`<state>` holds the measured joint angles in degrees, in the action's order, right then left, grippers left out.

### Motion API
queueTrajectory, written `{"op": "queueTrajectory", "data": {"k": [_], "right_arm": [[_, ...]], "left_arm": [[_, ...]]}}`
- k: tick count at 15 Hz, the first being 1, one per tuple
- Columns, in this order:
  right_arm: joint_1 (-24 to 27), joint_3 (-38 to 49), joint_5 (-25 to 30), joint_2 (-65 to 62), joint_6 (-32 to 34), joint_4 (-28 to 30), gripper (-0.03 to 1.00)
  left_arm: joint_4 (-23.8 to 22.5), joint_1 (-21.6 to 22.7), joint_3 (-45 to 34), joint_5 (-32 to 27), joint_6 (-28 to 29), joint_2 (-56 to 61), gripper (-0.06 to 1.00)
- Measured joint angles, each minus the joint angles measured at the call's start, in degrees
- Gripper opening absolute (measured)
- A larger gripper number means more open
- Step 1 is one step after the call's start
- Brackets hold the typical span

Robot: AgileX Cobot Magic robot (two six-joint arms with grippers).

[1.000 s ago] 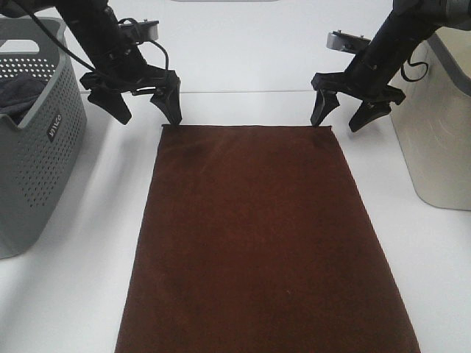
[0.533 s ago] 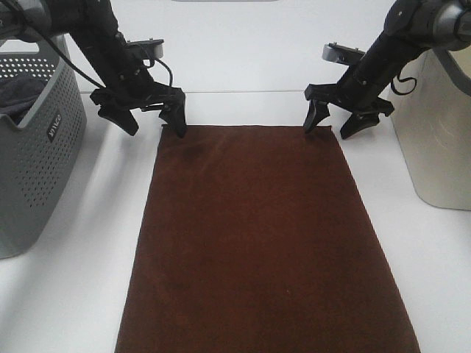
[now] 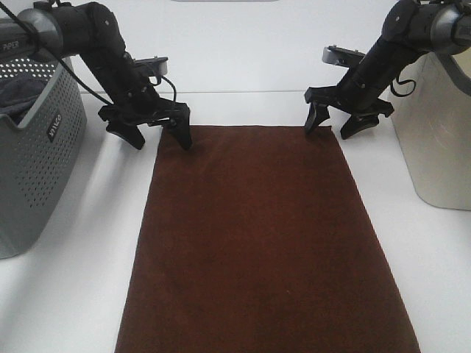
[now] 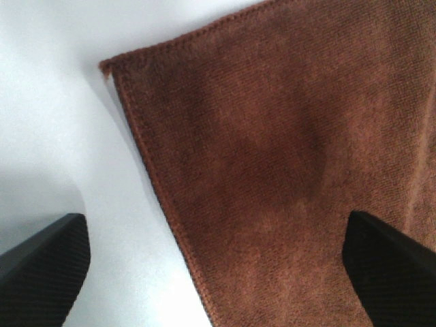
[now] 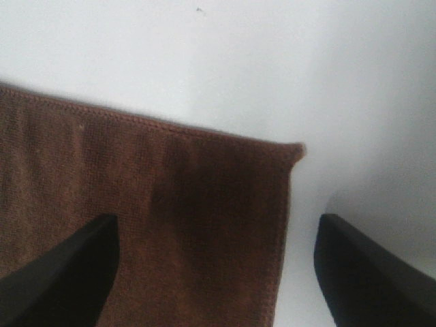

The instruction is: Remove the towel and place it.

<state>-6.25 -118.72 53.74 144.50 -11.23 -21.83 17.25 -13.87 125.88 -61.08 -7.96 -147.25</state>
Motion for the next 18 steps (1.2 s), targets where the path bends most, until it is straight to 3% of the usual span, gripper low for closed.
{"op": "queueTrajectory", "data": {"k": [5, 10, 14, 17, 18], "right_arm": [[0.0, 0.0, 0.2, 0.0, 0.1, 1.4, 0.76], [-0.3, 0.0, 0.5, 0.3, 0.8, 2.5, 0.69], [-3.3, -0.2, 0.4, 0.9, 0.9, 3.1, 0.48], [-3.9, -0.2, -0.4, 1.1, 0.9, 3.2, 0.16], [-3.8, -0.2, -0.5, 1.1, 1.0, 3.6, 0.05]], "left_arm": [[0.7, 0.0, 0.0, 0.1, 2.8, -0.2, 0.93], [6.0, -0.7, 0.9, 1.7, 2.8, -1.8, 0.81], [7.4, -3.4, 1.0, 3.6, 2.8, -2.6, 0.49], [7.6, -3.7, 1.0, 4.5, 2.2, -3.3, 0.11], [7.6, -3.7, 1.0, 4.7, 1.7, -3.2, 0.03]]}}
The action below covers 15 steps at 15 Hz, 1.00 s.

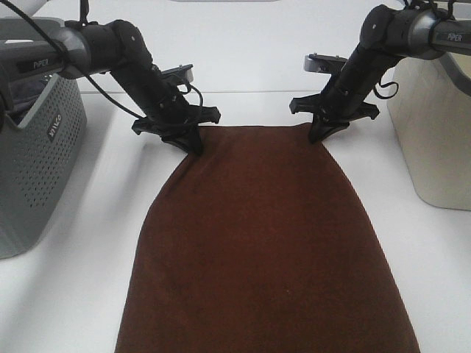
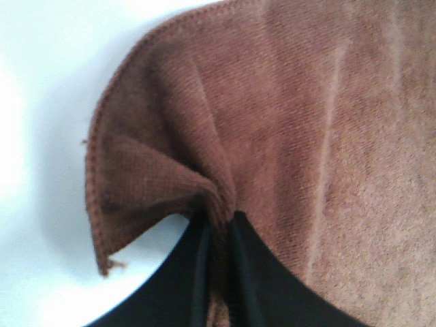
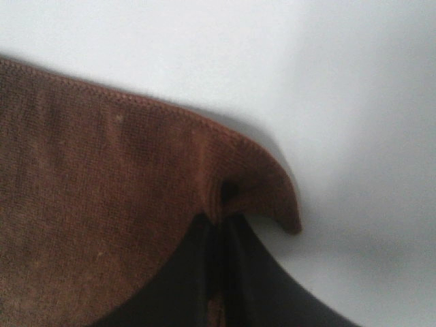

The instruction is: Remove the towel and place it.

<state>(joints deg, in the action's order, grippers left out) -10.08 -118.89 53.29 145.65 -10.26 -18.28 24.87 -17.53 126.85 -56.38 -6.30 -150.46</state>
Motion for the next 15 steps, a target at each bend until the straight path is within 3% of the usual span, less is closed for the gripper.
{"op": "queueTrajectory", "data": {"k": [5, 9, 15], "right_arm": [[0.0, 0.0, -1.5, -0.1, 0.0, 1.0, 0.01], [0.0, -0.2, -8.7, -0.3, 0.0, 2.3, 0.01], [0.0, -7.2, -15.9, -1.7, -1.8, 2.5, 0.01]], "left_arm": [[-2.2, -0.2, 0.7, 1.1, -3.4, 0.0, 0.01], [-6.4, -0.3, 7.4, 4.6, -4.1, -1.0, 0.01], [-7.2, -0.3, 11.2, 12.7, -5.6, -0.9, 0.01]]}}
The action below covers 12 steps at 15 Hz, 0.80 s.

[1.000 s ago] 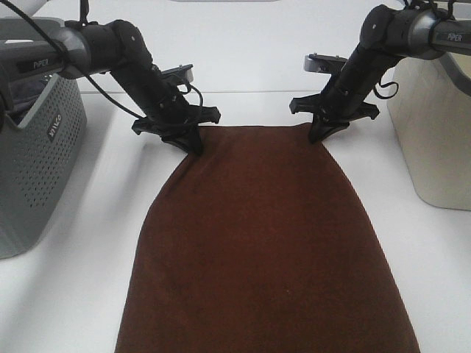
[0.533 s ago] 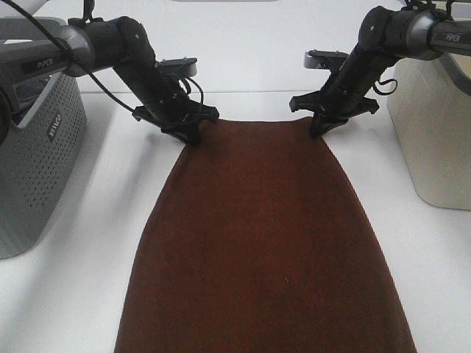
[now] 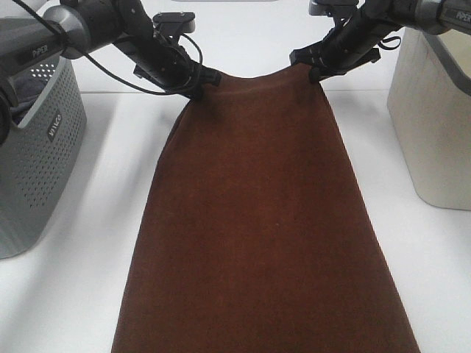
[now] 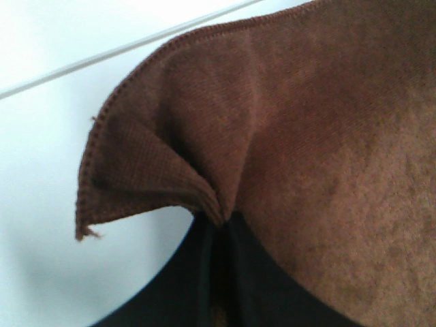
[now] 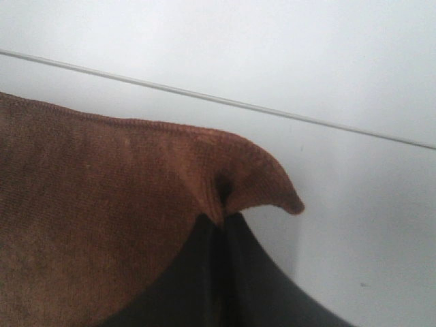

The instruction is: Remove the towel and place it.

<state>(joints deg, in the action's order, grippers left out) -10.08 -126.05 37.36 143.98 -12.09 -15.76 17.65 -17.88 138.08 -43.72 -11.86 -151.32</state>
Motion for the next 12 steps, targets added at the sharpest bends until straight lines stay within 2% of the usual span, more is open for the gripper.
{"op": "queueTrajectory", "data": {"k": [3, 5, 12], "right_arm": [[0.0, 0.0, -0.8, 0.1, -0.2, 0.0, 0.01], [0.0, 0.0, -4.0, 0.6, -0.3, 0.0, 0.01], [0.0, 0.0, -9.9, 1.1, -0.7, 0.0, 0.01]], "left_arm": [[-0.3, 0.0, 0.0, 5.2, -0.5, 0.0, 0.01], [-0.4, 0.0, 0.0, 9.3, -1.9, 0.0, 0.01], [-0.4, 0.0, 0.0, 13.0, -3.6, -1.3, 0.01]]}}
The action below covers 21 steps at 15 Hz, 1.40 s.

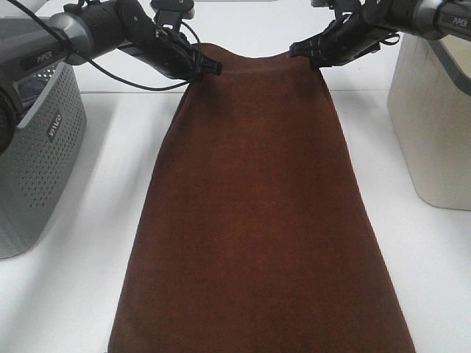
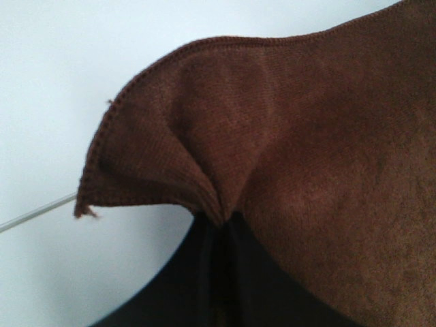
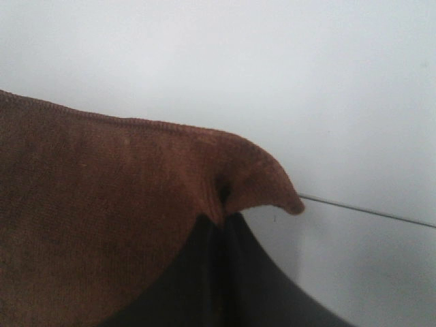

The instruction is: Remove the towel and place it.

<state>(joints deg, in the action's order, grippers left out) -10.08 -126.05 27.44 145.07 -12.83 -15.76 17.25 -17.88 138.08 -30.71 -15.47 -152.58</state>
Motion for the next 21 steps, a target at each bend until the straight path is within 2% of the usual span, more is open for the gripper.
{"op": "queueTrajectory", "data": {"k": [16, 18, 19, 21], "right_arm": [[0.0, 0.0, -4.2, 6.4, -0.1, -1.5, 0.01], [0.0, 0.0, -5.2, 6.4, -0.2, -2.2, 0.09], [0.0, 0.0, -5.2, 6.4, -0.3, -2.6, 0.16], [0.0, 0.0, -5.2, 6.4, -0.3, -2.9, 0.4]], "left_arm": [[-1.5, 0.0, 0.0, 7.2, -0.1, -4.9, 0.01], [-1.5, 0.0, 0.0, 8.8, -0.1, -4.9, 0.03], [-1.5, 0.0, 0.0, 9.3, -0.1, -4.9, 0.07], [-1.5, 0.0, 0.0, 9.7, -0.1, -4.9, 0.21]]}}
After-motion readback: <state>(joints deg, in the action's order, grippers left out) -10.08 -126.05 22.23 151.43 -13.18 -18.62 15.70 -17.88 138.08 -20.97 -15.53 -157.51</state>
